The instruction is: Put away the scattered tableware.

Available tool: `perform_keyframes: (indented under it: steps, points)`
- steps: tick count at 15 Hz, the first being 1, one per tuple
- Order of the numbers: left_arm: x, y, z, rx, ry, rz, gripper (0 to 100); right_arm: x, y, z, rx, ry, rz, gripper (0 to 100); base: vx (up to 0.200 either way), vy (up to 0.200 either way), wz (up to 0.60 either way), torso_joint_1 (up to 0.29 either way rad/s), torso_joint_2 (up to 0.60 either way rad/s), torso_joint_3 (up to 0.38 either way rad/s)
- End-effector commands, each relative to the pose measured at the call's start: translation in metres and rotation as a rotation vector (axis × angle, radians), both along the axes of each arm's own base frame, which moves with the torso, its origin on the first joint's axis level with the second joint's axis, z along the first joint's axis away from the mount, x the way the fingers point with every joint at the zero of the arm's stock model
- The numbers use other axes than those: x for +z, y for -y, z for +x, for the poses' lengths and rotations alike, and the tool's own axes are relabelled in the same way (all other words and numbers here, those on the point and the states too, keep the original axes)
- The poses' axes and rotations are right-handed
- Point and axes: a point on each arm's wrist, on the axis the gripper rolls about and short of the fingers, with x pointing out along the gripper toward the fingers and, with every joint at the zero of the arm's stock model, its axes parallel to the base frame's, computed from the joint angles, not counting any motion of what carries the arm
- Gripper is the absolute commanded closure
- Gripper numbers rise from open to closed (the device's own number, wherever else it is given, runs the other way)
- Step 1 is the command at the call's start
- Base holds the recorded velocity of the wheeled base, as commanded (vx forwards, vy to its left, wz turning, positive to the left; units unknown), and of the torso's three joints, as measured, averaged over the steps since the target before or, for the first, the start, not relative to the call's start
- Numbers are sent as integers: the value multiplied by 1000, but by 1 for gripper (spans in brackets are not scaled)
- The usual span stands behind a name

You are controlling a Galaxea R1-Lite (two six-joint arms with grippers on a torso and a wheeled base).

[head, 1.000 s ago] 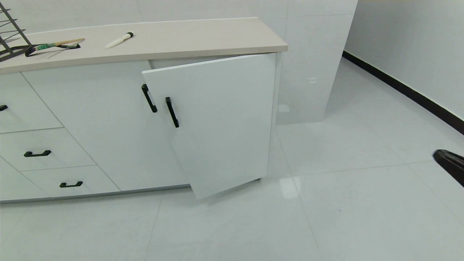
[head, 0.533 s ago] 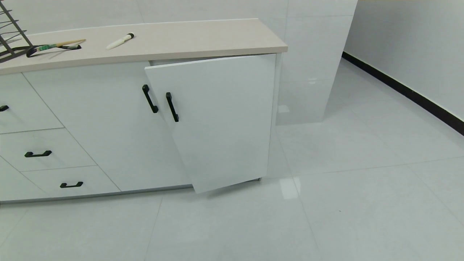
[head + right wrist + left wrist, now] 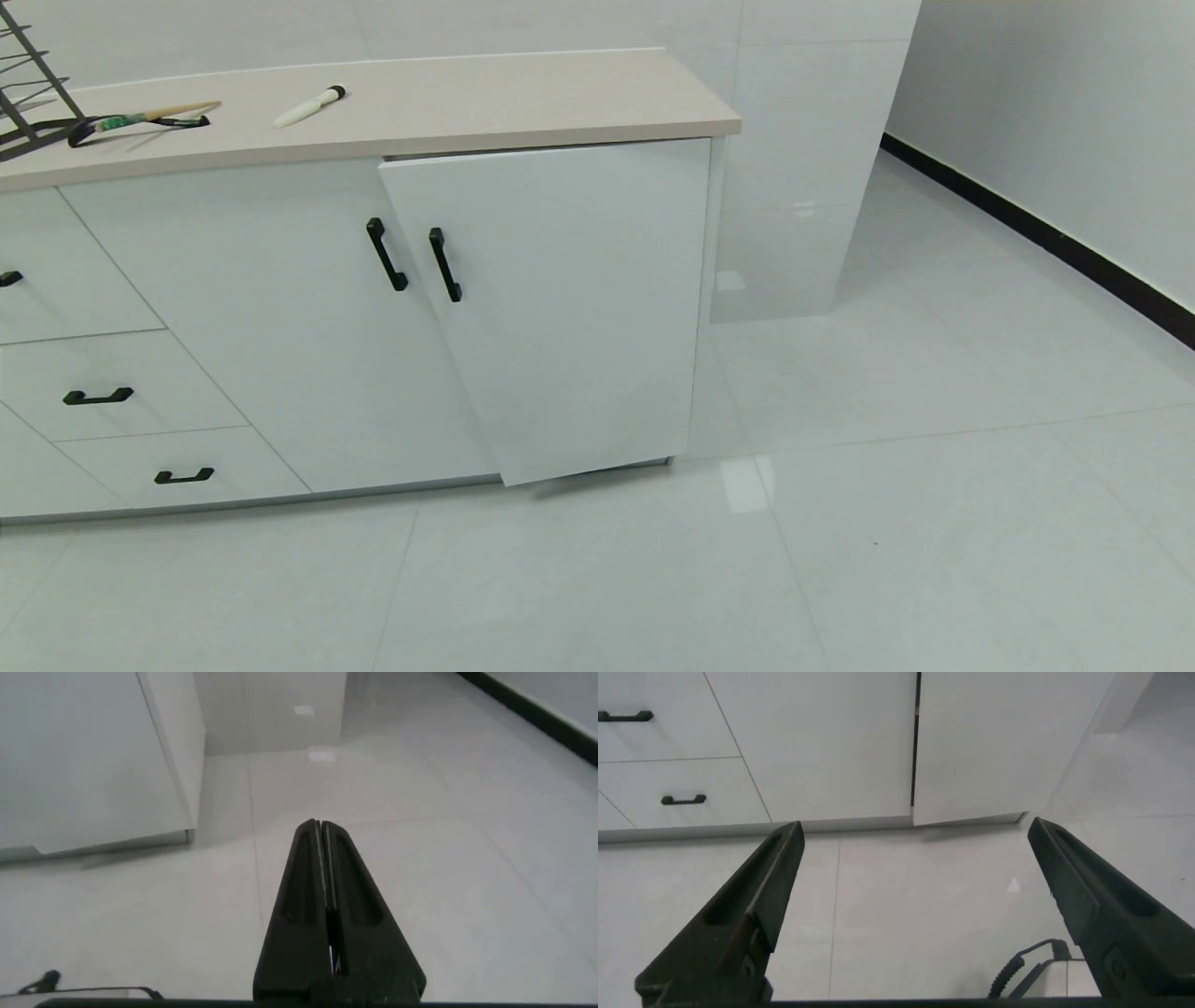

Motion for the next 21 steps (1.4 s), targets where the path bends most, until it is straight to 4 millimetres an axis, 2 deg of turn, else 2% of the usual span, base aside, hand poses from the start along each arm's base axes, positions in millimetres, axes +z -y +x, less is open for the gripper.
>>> perform_keyframes:
  steps: [1,9,21]
  points:
    - [-1,0,0,7,-2,1,0,0,0,0,3,7,16,100,200,0,0,7,2,7]
    - [-1,0,0,7,-3,12,0,-6,-1,0,41,-50,-50,100,200,200,0,2,2,1]
    - [-1,0,0,7,-3,13,0,-6,-1,0,39,-50,-46,100,0,200,0,4,4,1]
